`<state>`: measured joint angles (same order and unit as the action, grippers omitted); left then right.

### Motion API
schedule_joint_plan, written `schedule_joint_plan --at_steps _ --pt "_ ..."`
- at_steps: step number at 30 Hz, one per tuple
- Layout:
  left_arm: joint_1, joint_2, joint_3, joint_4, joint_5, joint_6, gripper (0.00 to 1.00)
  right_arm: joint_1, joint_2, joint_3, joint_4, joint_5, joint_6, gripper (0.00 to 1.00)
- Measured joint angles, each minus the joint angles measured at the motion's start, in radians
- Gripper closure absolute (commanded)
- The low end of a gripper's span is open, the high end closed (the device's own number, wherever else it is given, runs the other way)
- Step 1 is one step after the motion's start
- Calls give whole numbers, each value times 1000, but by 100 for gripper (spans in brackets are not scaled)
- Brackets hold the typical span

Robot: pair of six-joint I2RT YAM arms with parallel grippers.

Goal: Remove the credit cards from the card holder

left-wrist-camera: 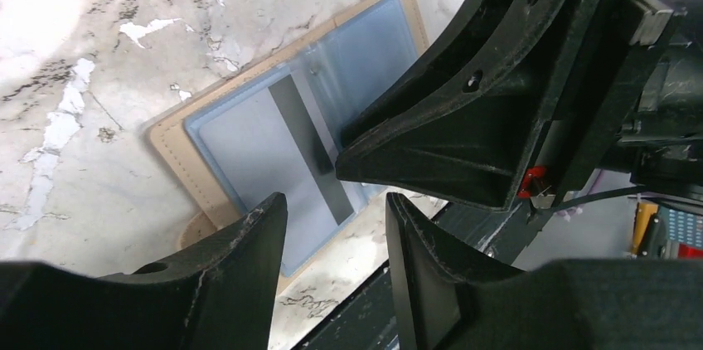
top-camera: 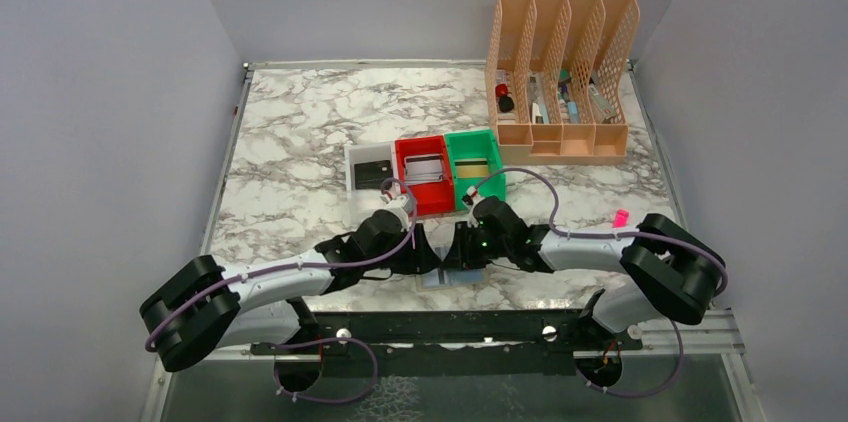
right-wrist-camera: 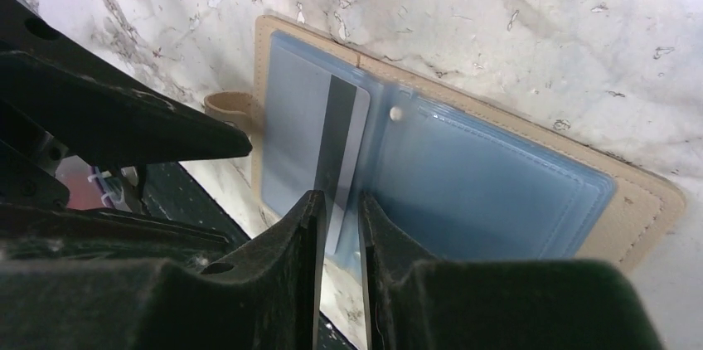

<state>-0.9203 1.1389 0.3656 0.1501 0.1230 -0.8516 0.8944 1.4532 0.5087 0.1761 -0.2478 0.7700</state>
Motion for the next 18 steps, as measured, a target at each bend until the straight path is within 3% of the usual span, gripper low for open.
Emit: schedule_joint_plan --at_steps 18 --pt "-63 39 -10 -42 -57 -27 55 0 29 -6 59 -25 51 76"
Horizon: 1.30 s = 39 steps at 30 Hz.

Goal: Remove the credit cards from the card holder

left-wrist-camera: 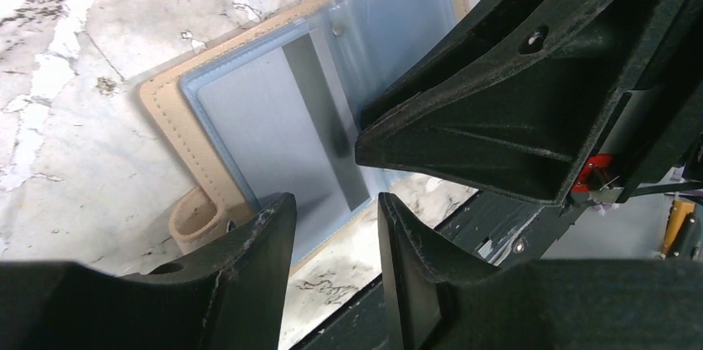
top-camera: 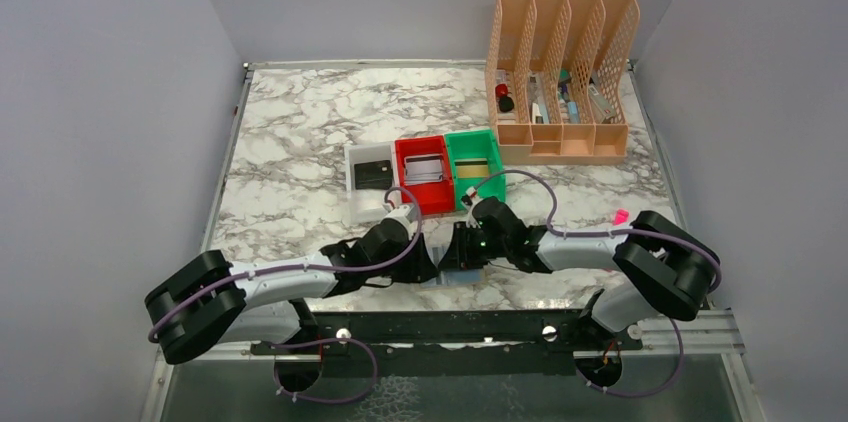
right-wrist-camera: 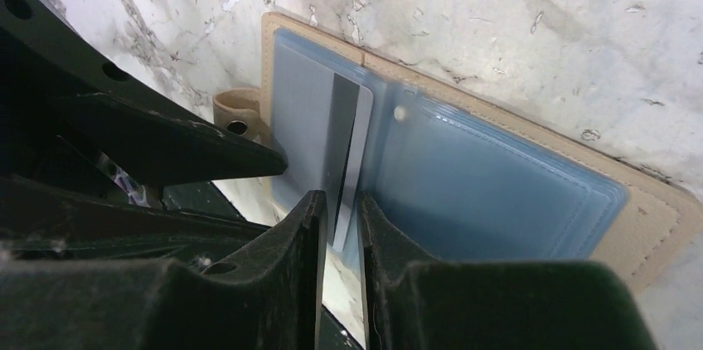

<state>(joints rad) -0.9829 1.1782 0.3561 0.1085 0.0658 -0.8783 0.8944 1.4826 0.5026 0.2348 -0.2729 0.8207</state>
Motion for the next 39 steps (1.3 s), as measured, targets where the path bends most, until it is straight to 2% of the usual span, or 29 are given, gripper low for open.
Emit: schedule_joint_plan --at_steps 12,17,22,29,39 --pt "-44 34 -2 47 -33 -38 59 0 25 -15 59 -53 68 74" --pt "-47 -33 -12 -14 -91 -42 53 0 0 -21 38 -14 69 73" --pt "-47 -101 -25 -64 -143 -42 53 0 -18 -20 2 26 61 73" --pt "-47 -33 -27 -26 -130 -40 67 0 -5 -19 9 23 61 73" --pt "-44 6 -23 -3 -127 -13 92 -13 2 -44 72 -16 89 74"
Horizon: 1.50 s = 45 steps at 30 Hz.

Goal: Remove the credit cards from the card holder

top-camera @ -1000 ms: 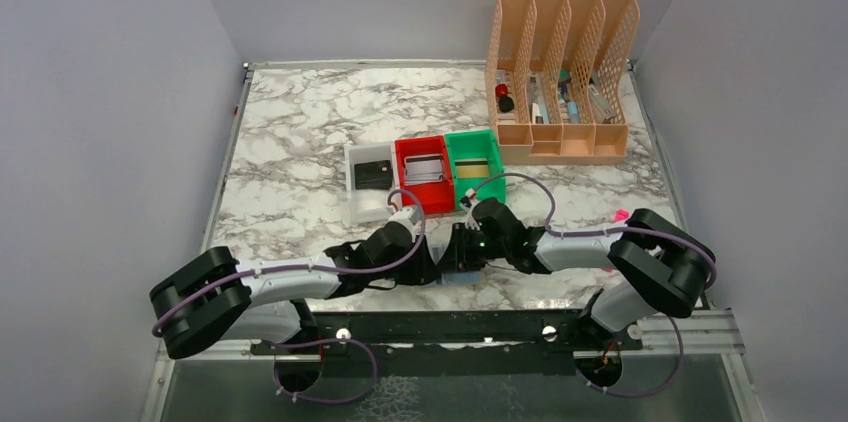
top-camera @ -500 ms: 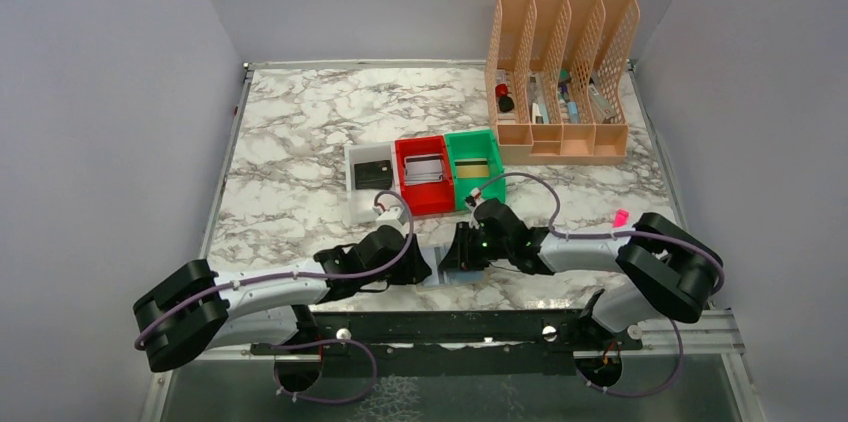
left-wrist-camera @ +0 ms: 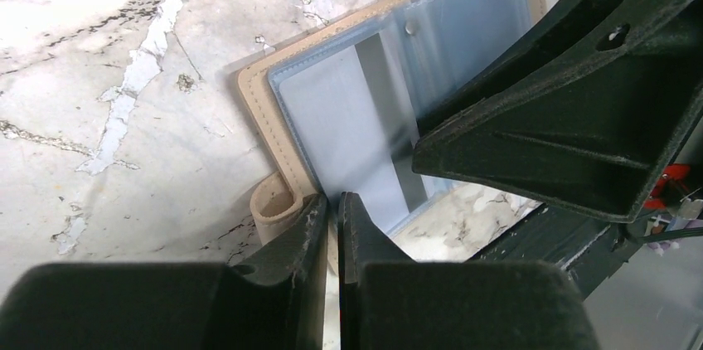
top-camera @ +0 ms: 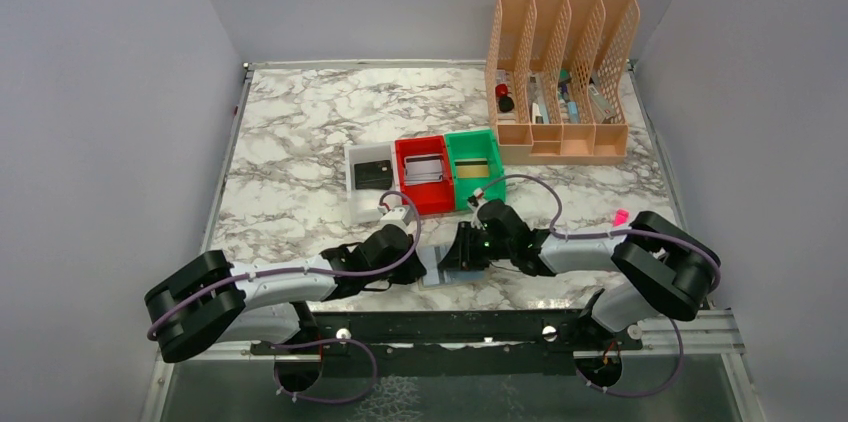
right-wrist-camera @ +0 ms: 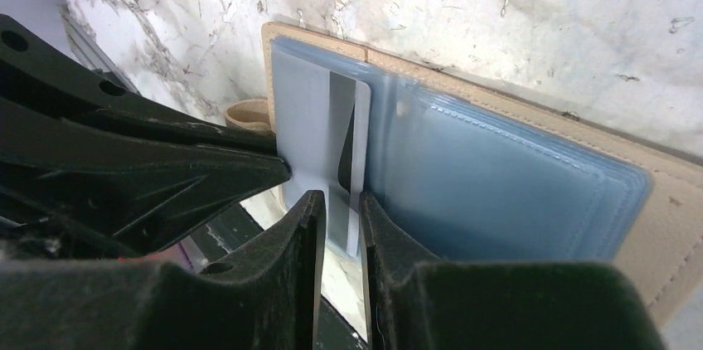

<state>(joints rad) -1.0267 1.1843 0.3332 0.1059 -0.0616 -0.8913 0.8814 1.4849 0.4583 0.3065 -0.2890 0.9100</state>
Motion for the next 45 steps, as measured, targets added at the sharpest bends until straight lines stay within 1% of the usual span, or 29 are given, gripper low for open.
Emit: schedule_joint_plan --at_steps 3,5,9,11,16,21,25,29,30,34,38,39,41,43,45 --pt "0 1 0 -2 -2 3 97 -2 2 -14 30 -5 21 77" --pt "0 1 0 -2 -3 3 97 -7 5 -24 51 -12 36 82" --pt "0 0 -1 -2 -4 3 97 -15 8 -58 102 -16 71 97" --pt "0 0 -2 1 -4 3 96 -18 8 -73 122 -19 85 99" --pt "0 -8 -9 5 -6 1 96 -19 0 -78 118 -18 88 99" --pt "-3 -39 -24 -3 -9 -6 97 -20 -60 -80 87 -19 84 99" --pt "-8 -73 -34 -26 -10 -6 100 -24 -88 -80 87 -19 84 99" --pt "-10 -97 -37 -43 -11 -6 100 -26 -89 -87 81 -18 84 99" --pt "-10 -100 -37 -45 -11 -6 100 -26 -89 -89 76 -18 84 98" --pt "-10 -105 -38 -48 -11 -6 100 -26 -89 -90 55 -16 67 86" --pt "-10 -105 -38 -48 -11 -6 100 -26 -71 -66 35 -29 27 80" --pt "-10 -104 -38 -48 -11 -6 98 -26 -57 -51 29 -35 16 78" --pt "-10 -101 -38 -47 -11 -5 88 -26 -35 -31 27 -39 5 74" --pt "-10 -93 -38 -47 -10 -5 77 -26 -14 -18 26 -43 -6 74" --pt "-10 -85 -38 -43 -9 -2 70 -26 7 -13 26 -50 -14 74"
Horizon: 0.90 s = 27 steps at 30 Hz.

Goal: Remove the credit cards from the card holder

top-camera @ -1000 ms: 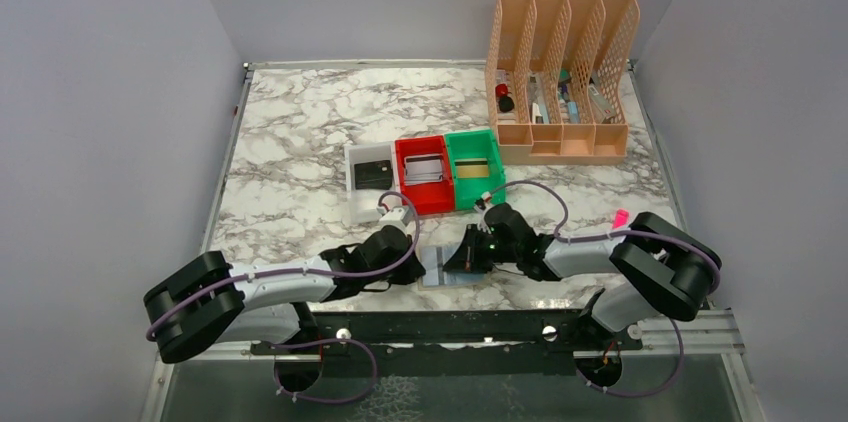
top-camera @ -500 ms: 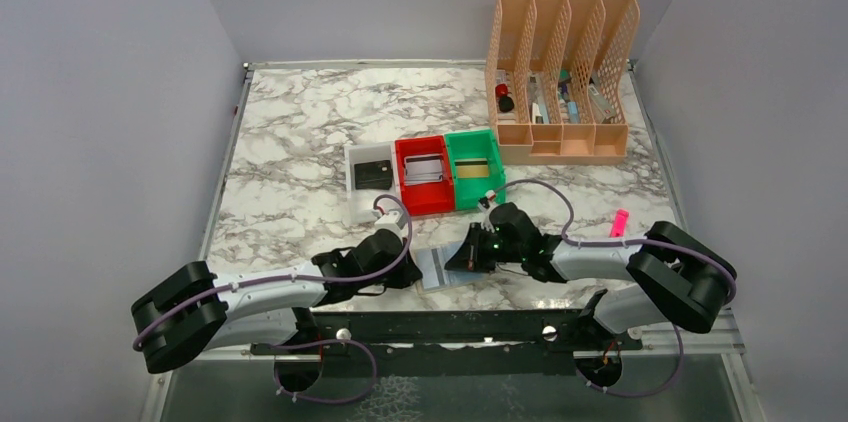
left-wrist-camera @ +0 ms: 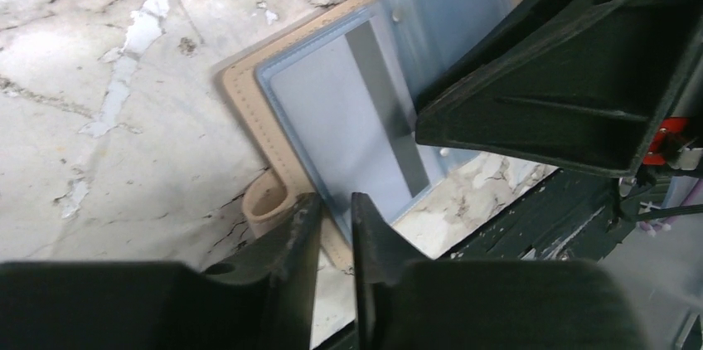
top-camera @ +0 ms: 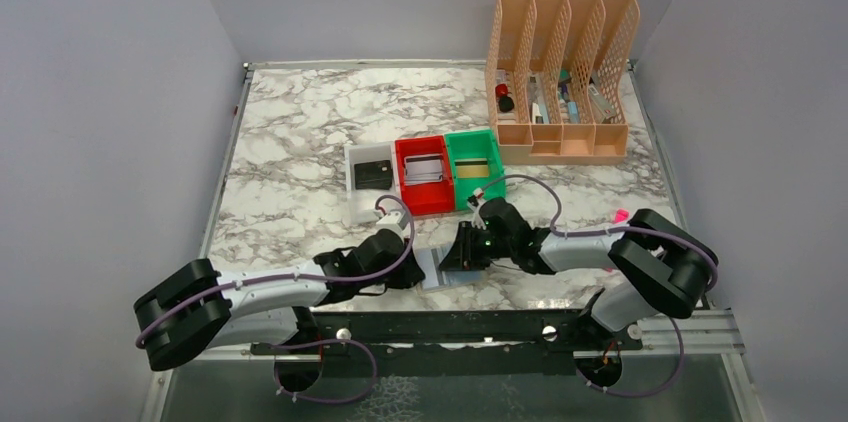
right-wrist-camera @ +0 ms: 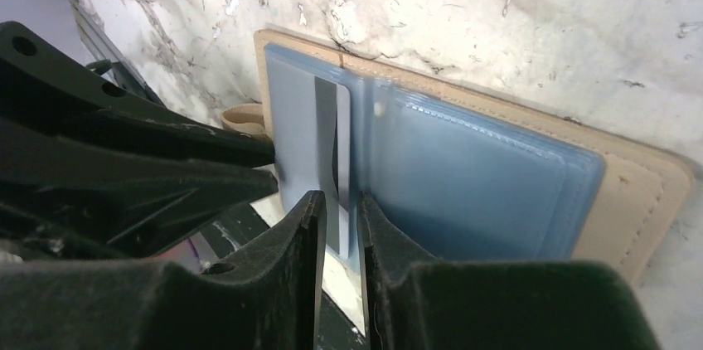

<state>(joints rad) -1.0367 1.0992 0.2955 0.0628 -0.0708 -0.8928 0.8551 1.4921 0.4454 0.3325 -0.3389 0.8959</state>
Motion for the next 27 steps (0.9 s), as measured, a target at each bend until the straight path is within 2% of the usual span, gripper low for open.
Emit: schedule_joint_plan --at_steps 4,8,11,16,18,21,25,27 --pt "0 11 7 18 5 0 71 -6 22 11 3 -17 -1 73" --pt "0 28 19 13 10 7 80 -6 22 11 5 -18 -3 73" --pt "0 48 28 12 11 16 91 -6 24 11 13 -33 -6 74" --pt "0 79 51 2 13 24 100 -17 49 -8 84 -79 11 79" --pt "1 86 54 2 13 23 100 -21 50 -22 108 -85 24 83" --pt "1 91 55 6 13 20 100 -23 49 -35 122 -87 38 85" --pt "1 95 55 14 12 13 100 -23 32 -47 122 -86 45 84" --pt "1 96 55 16 10 10 100 -23 24 -50 122 -88 46 80"
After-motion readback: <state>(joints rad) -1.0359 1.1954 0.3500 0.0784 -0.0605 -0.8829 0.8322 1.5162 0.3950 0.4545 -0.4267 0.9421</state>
